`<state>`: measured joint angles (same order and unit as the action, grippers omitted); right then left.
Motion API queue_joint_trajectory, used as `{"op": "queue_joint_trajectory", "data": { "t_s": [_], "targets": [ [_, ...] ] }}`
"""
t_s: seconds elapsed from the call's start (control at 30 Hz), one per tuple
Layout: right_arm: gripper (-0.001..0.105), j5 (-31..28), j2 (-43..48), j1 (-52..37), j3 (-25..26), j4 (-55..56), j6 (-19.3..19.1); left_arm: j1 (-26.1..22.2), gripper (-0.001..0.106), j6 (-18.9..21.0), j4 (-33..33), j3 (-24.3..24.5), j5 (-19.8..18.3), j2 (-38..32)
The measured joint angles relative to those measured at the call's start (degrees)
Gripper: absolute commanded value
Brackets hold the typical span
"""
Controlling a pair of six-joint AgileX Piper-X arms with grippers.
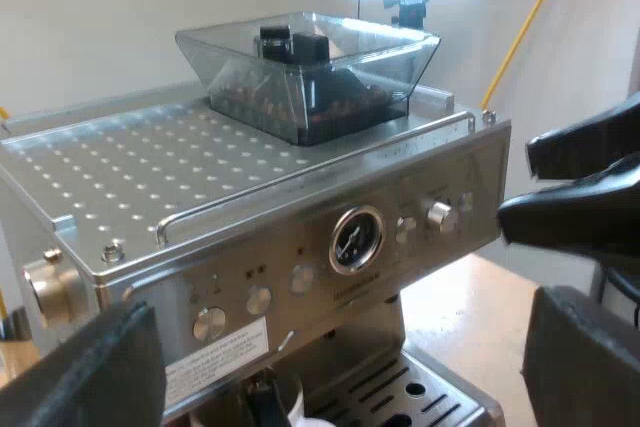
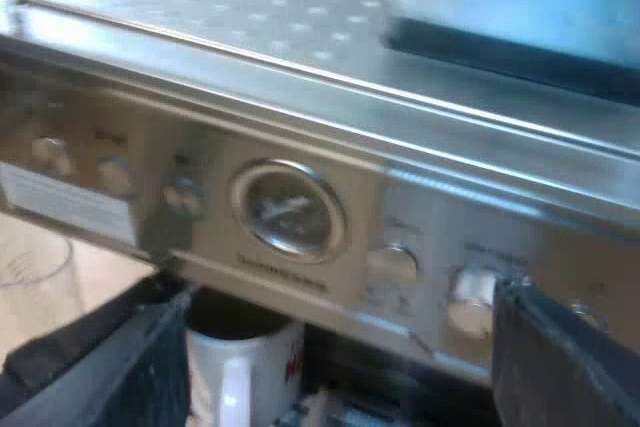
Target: Place mug into machine
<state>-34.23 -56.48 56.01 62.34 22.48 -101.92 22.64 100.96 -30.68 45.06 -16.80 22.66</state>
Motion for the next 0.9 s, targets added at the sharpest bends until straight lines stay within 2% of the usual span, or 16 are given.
{"op": "queue_joint_trajectory", "data": {
  "t_s": [0.1, 0.2, 0.27, 0.33, 0.4, 0.5, 0.67, 0.8, 0.9],
  "targets": [
    [0.064, 6.8, 3.1, -7.7, 0.0, 4.5, 0.9, 0.0, 0.079, 0.2, 0.0, 0.0, 0.0, 2.6],
    [0.064, 9.1, 4.1, -10.1, 0.0, 5.8, 1.3, 0.0, 0.079, 0.2, 0.0, 0.0, 0.0, 3.4],
    [0.064, 14.5, 6.2, -17.3, 0.0, 10.2, 2.0, -0.9, 0.079, 0.3, 0.0, 0.0, -0.3, 5.5],
    [0.064, 15.7, 6.8, -19.2, 0.0, 11.5, 2.0, -1.8, 0.079, 0.7, 0.0, 0.0, -0.3, 5.9],
    [0.064, 16.7, 7.7, -23.1, 0.0, 13.3, 2.0, -5.2, 0.079, 1.1, 0.0, 0.0, -0.3, 7.0],
    [0.064, 21.4, 9.9, -32.1, 0.0, 17.0, 2.0, -9.4, 0.079, 1.2, 0.0, 0.0, -0.5, 7.3],
    [0.064, 28.1, 12.3, -42.7, 0.0, 19.7, 0.4, -17.8, 0.079, 1.5, -0.5, 0.0, -5.0, 7.3],
    [0.064, 31.4, 14.1, -48.3, 0.0, 21.1, 0.1, -20.9, 0.079, 1.5, -3.0, 0.3, -5.6, 7.3],
    [0.064, 32.9, 16.1, -52.2, 0.0, 23.1, -2.2, -21.1, 0.079, 1.5, -3.8, 0.3, -5.7, 6.2]
  ]
}}
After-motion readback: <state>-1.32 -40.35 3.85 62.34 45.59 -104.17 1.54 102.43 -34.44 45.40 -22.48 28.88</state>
